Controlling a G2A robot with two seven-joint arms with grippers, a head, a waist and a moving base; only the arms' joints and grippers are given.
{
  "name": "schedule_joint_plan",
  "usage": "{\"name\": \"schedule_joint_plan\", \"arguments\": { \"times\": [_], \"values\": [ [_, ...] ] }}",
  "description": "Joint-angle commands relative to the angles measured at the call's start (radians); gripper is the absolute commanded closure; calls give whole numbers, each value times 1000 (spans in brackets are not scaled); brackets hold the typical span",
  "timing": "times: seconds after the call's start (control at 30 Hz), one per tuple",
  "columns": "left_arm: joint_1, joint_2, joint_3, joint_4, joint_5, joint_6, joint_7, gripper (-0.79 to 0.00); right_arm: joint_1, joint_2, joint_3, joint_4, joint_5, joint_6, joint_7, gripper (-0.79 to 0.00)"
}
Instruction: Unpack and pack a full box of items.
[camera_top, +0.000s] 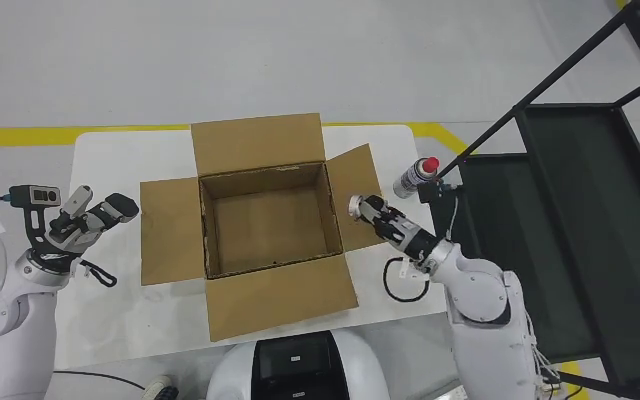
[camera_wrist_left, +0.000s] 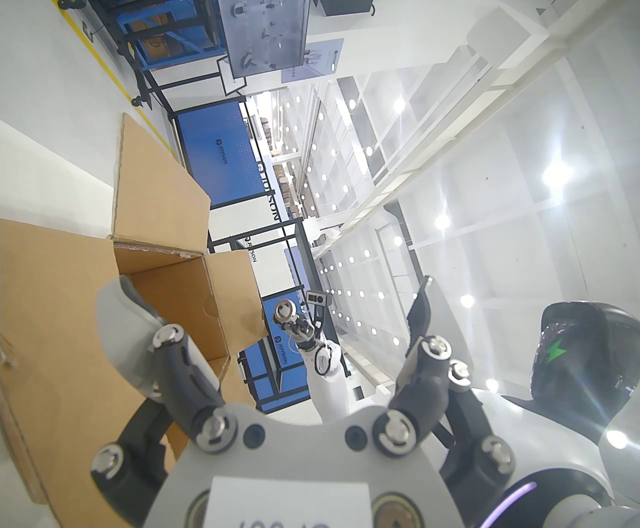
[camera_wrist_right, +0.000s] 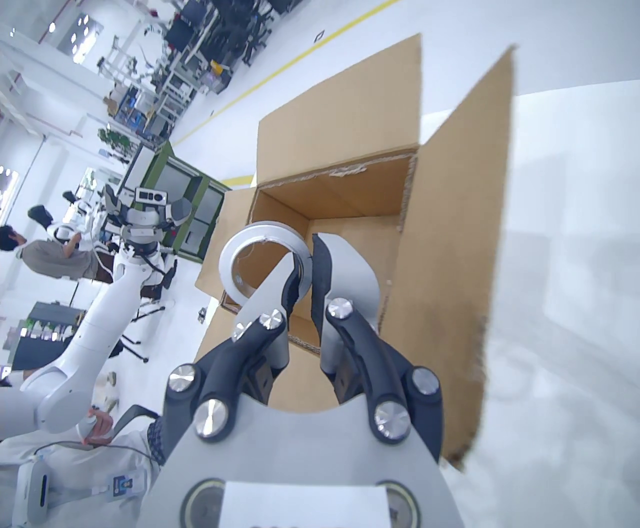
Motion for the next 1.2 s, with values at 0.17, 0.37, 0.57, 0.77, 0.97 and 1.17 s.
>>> {"name": "schedule_joint_plan", "arguments": {
  "times": [0.17, 0.37, 0.57, 0.77, 0.97, 1.17],
  "values": [
    [0, 0, 0, 0, 0, 0, 0, -785, -157, 14, 119, -18, 121, -113, -80, 0],
    [0, 0, 0, 0, 0, 0, 0, -785, -196, 28, 191, 7, 172, -121, -91, 0],
    [0, 0, 0, 0, 0, 0, 0, -785, -205, 38, 192, -20, 35, 20, -89, 0],
    [0, 0, 0, 0, 0, 0, 0, -785, -193, 47, 147, 5, -123, 124, -64, 0],
    [0, 0, 0, 0, 0, 0, 0, -785, -168, 56, 73, 35, -326, 221, -28, 0],
    [0, 0, 0, 0, 0, 0, 0, -785, -154, 65, 20, 71, -429, 246, 4, 0]
  ]
}}
